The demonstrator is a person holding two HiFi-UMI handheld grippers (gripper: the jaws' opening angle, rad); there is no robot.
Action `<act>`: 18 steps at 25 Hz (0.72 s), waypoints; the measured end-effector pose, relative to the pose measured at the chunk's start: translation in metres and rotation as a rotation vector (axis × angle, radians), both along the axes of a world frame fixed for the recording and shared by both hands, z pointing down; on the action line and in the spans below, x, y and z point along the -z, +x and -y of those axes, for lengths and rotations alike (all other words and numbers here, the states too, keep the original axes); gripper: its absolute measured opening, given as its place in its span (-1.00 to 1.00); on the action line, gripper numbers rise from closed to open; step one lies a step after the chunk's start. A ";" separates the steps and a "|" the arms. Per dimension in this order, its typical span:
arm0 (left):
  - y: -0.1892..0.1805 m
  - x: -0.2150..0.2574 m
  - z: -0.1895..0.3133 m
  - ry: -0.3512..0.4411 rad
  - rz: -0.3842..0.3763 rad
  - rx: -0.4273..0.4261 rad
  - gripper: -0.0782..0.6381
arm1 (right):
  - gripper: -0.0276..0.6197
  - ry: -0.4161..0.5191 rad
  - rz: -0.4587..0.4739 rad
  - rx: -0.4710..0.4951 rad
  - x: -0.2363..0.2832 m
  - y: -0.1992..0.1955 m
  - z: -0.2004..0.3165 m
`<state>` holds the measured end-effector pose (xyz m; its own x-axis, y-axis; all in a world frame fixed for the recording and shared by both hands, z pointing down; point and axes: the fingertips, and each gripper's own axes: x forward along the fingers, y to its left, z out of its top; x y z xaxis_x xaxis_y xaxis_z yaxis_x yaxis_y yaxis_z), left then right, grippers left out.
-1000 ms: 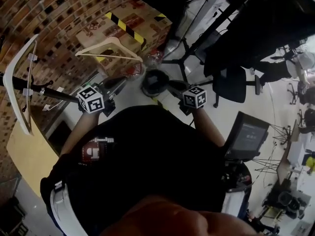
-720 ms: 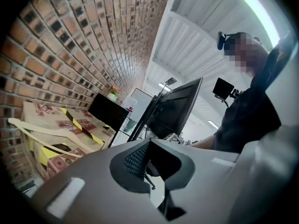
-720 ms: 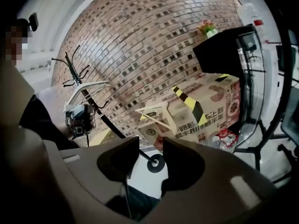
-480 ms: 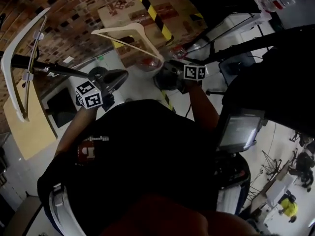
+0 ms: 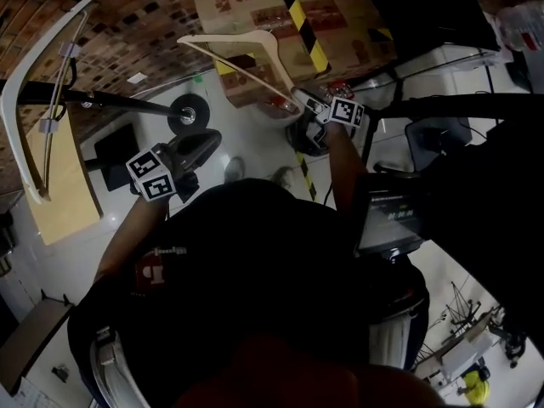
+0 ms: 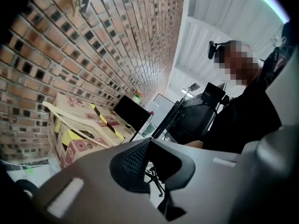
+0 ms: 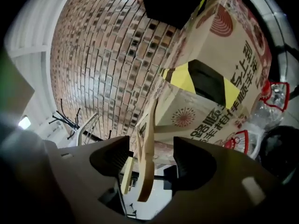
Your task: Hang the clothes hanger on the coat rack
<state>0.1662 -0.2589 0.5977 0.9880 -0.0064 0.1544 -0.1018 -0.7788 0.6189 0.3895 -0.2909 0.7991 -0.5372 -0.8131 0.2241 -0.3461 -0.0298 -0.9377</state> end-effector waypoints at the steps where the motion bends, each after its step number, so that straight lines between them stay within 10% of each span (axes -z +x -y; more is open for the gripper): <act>1: -0.002 -0.003 0.000 -0.005 0.005 -0.001 -0.79 | 0.02 0.010 0.031 0.003 0.000 -0.004 0.005; 18: -0.026 -0.024 0.002 -0.048 0.042 0.016 -0.79 | -0.71 0.064 0.179 -0.062 -0.003 -0.013 0.019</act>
<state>0.1406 -0.2606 0.6216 0.9804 -0.0135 0.1965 -0.1406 -0.7465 0.6503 0.3760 -0.3102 0.8021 -0.5127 -0.8552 0.0764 -0.1732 0.0158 -0.9848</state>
